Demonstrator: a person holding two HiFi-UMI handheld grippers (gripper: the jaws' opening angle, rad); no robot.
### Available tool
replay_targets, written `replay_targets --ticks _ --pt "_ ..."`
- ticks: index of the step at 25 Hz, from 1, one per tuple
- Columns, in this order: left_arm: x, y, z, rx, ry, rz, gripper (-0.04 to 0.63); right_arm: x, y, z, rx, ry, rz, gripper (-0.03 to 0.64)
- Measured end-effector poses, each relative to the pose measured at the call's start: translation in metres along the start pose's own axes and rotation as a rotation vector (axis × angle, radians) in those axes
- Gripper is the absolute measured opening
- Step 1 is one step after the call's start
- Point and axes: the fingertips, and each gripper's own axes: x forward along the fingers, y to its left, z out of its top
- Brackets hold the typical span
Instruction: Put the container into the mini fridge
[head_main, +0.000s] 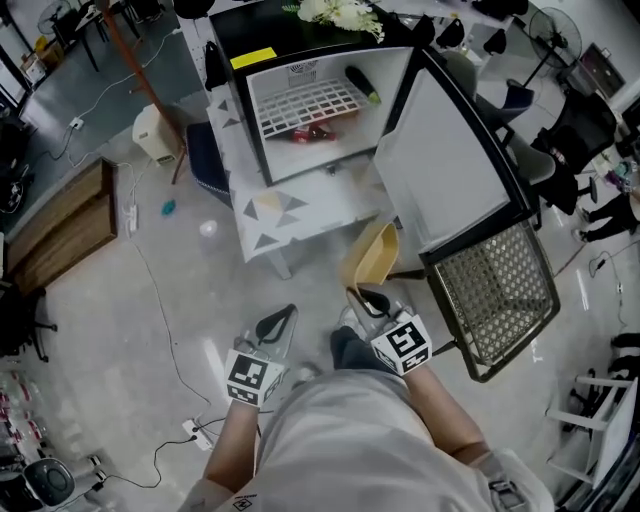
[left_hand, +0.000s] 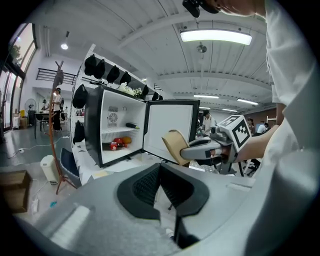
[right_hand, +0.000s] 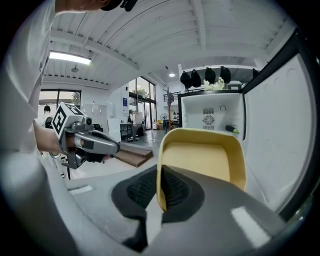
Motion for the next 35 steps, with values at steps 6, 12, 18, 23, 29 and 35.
replay_targets --ticks 6,12,18,23,29,35 --pt "0.057 0.016 0.032 0.013 0.003 0.022 0.009 0.022 -0.055 0.017 -0.025 -0.012 0.041 0.008" --pt "0.111 0.024 0.056 0.024 0.005 0.064 0.009 0.035 -0.1 0.027 -0.032 -0.013 0.103 0.008" --pt "0.148 0.026 0.069 0.003 0.003 0.103 0.009 0.037 -0.13 0.029 -0.064 -0.011 0.161 0.008" --pt "0.168 0.025 0.074 0.013 0.017 0.109 0.009 0.037 -0.148 0.024 -0.082 0.009 0.187 0.008" --pt "0.189 0.03 0.075 0.022 0.041 0.09 0.009 0.047 -0.161 0.021 -0.097 0.034 0.203 0.008" --pt "0.201 0.051 0.084 0.034 0.042 0.067 0.009 0.067 -0.175 0.028 -0.138 0.062 0.187 0.008"
